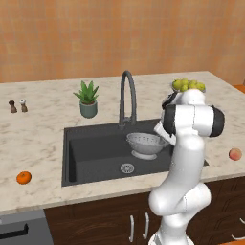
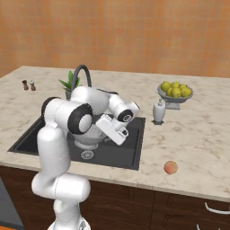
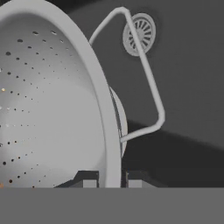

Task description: Put the colander in the sink, put the peach, orange in the colander, and turn on the sink faucet and pour water over the colander.

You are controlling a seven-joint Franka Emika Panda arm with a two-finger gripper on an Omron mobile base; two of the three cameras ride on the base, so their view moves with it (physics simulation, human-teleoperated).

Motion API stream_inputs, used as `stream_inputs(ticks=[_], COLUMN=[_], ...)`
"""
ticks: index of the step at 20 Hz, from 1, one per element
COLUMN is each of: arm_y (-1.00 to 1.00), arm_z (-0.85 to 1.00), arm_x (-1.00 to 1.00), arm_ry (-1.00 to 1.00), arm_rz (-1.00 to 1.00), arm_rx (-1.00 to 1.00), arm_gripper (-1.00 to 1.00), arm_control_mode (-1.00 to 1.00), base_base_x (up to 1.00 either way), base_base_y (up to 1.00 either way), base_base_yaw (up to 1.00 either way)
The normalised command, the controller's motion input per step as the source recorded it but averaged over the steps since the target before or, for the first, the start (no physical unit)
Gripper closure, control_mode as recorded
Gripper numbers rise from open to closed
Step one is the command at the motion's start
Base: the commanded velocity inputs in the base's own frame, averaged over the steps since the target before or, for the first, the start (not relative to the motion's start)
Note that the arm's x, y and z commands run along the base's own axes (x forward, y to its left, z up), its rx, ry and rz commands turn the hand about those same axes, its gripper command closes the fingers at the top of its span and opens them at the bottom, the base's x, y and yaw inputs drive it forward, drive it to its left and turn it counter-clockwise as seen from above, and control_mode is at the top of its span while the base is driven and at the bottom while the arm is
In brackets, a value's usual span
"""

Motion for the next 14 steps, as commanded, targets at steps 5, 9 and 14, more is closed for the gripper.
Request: stream_inputs(ticks=[5,9,14], arm_y=[0.23,0.13,0.06], arm_z=[-0.56,-0.46,-0.42], arm_x=[0.44,0.53,0.50], arm_ry=[0.00,0.00,0.00], arm_rz=[0.11,0.11,0.11], arm_rx=[-0.01,0.00,0.00], arm_gripper=[1.00,1.00,1.00], arm_control_mode=[-1.00,-1.00,-1.00], base_base_x=[0.00,0.00,0.00], base_base_y=[0.00,0.00,0.00], base_base_yaw=[0.00,0.00,0.00])
